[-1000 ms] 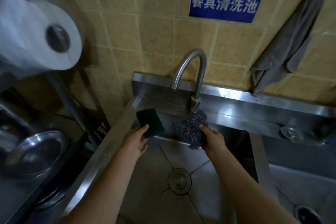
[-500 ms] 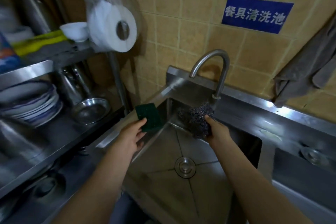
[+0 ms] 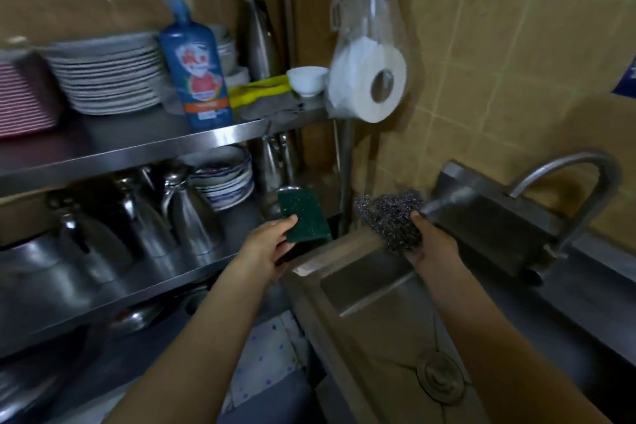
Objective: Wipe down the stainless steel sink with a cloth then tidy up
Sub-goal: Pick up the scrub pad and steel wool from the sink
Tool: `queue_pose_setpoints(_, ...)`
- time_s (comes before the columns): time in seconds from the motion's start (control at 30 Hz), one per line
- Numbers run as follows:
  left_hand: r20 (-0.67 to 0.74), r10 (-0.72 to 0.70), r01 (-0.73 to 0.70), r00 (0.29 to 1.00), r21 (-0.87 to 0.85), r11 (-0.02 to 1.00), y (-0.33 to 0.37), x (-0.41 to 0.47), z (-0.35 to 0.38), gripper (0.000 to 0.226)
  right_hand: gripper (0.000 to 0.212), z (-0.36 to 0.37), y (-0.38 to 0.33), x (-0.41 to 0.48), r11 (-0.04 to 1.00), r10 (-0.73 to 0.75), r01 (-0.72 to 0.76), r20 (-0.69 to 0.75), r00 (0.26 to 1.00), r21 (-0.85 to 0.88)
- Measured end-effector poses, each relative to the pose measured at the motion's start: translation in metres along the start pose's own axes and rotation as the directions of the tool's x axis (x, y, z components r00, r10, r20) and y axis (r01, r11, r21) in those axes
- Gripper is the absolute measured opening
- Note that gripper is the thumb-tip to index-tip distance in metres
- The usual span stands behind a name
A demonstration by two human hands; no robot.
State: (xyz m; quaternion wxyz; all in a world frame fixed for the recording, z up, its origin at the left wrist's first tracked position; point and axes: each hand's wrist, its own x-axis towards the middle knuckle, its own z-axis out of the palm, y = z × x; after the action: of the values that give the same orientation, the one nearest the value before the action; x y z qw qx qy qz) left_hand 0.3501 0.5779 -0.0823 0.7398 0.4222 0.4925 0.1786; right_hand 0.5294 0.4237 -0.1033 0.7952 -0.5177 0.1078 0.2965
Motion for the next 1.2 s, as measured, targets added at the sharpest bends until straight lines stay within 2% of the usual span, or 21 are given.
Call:
queue_pose_setpoints(0.1, -0.065, 0.016, -0.014, 0.998, 0.031, 0.999, 0.019, 0.011, -0.025, 0.012, 0.045, 0.046, 0.009, 0.001, 0.999, -0.018, 0.019, 0.044, 0.999, -0.037)
queue_pose_setpoints(0.23, -0.095, 0.078, -0.079, 0.992, -0.008, 0.997, 0.047, 0.032, -0.057, 0.013, 0.045, 0.103, 0.020, 0.000, 0.996, -0.002, 0.012, 0.098, 0.995, -0.093)
queue_pose_setpoints(0.4, -0.163, 0.149, -0.152, 0.975, -0.004, 0.988, 0.092, 0.049, -0.094, 0.021, 0.021, 0.167, 0.035, 0.002, 0.996, 0.062, -0.046, 0.221, 0.973, -0.076)
queue_pose_setpoints(0.53, -0.203, 0.193, -0.212, 0.960, -0.076, 0.974, 0.122, 0.059, -0.127, 0.013, 0.026, 0.211, 0.048, 0.002, 0.997, 0.061, -0.046, 0.240, 0.969, -0.066)
queue_pose_setpoints(0.6, -0.227, 0.212, -0.241, 0.950, -0.107, 0.964, 0.136, 0.065, -0.145, 0.011, 0.022, 0.233, 0.055, 0.002, 0.996, 0.070, -0.051, 0.255, 0.964, -0.078)
queue_pose_setpoints(0.77, -0.306, 0.283, -0.347, 0.909, -0.182, 0.920, 0.169, 0.082, -0.177, 0.020, 0.021, 0.288, 0.073, 0.004, 0.989, 0.084, -0.042, 0.304, 0.949, -0.144)
queue_pose_setpoints(0.9, -0.393, 0.289, -0.386, 0.873, -0.195, 0.902, 0.192, 0.108, -0.205, 0.016, 0.040, 0.329, 0.086, 0.008, 0.985, 0.110, -0.055, 0.347, 0.932, -0.164)
queue_pose_setpoints(0.97, -0.406, 0.276, -0.379, 0.871, -0.199, 0.904, 0.201, 0.117, -0.214, 0.015, 0.034, 0.348, 0.093, 0.010, 0.984, 0.122, -0.062, 0.381, 0.916, -0.167)
queue_pose_setpoints(1.03, -0.419, 0.273, -0.374, 0.866, -0.180, 0.910, 0.211, 0.123, -0.219, 0.016, 0.017, 0.365, 0.098, 0.011, 0.980, 0.143, -0.073, 0.402, 0.904, -0.184)
queue_pose_setpoints(1.2, -0.561, 0.303, -0.363, 0.770, 0.005, 0.932, 0.244, 0.141, -0.236, 0.029, 0.017, 0.398, 0.108, 0.027, 0.972, 0.204, -0.126, 0.446, 0.872, -0.198)
